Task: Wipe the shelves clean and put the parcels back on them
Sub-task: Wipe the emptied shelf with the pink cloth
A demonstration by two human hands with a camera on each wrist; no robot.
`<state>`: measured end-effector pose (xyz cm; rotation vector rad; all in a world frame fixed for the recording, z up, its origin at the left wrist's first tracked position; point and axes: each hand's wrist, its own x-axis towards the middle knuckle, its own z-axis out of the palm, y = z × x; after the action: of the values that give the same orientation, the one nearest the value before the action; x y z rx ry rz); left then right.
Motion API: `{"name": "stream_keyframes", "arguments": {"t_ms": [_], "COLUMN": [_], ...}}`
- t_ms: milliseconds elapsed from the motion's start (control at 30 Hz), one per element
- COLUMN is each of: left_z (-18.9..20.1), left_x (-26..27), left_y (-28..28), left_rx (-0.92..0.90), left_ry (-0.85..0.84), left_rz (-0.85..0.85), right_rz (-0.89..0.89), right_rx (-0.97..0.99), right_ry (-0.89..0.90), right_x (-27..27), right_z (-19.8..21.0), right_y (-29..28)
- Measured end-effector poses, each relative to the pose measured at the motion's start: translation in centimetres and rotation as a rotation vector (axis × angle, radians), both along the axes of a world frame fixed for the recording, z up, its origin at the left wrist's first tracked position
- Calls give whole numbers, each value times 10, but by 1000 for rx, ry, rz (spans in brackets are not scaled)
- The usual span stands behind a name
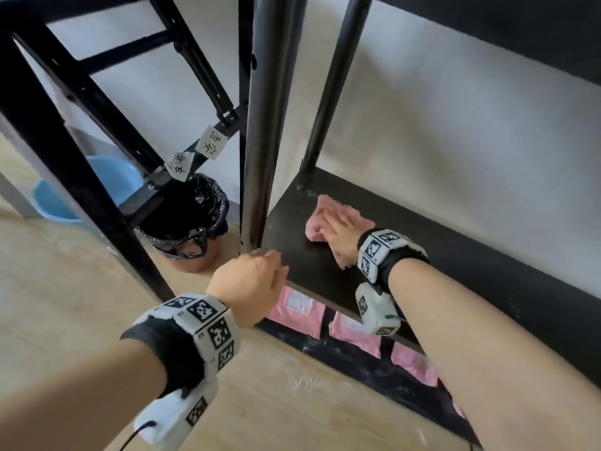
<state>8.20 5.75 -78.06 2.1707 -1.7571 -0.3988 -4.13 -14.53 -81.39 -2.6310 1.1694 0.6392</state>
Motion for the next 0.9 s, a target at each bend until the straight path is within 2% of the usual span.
{"name": "stream_keyframes", "arguments": {"t_ms": [67, 133, 233, 333, 467, 567, 667, 767, 833, 900], "left_z": [3, 4, 6, 9, 13, 13, 14, 14, 12, 9], "left_x": [0, 2, 7, 10, 10, 12, 13, 10, 8, 4], "left_y": [4, 10, 19, 23, 22, 18, 18, 25, 28, 27], "left_rx": [40, 90, 147, 145, 174, 219, 241, 271, 293, 309], "left_ry": [-4, -19, -7, 1, -13, -23, -21, -3, 13, 35], "left_rz": [-27, -43, 2, 33, 54, 80, 74, 79, 92, 102], "right_rz": [-181, -297, -208, -124, -44, 42, -195, -381, -402, -294], "right_rx": [172, 239, 217, 221, 267, 108, 72, 101, 164, 233], "right_ry": [8, -36, -40, -63, -41, -66, -144, -92, -98, -122], "right_x": [-26, -37, -33, -10, 28, 32, 4, -29, -35, -27], "right_z": [6, 13, 18, 19, 3, -4, 10, 21, 23, 24], "right_y": [13, 39, 81, 93, 64, 35, 20, 32, 56, 81]}}
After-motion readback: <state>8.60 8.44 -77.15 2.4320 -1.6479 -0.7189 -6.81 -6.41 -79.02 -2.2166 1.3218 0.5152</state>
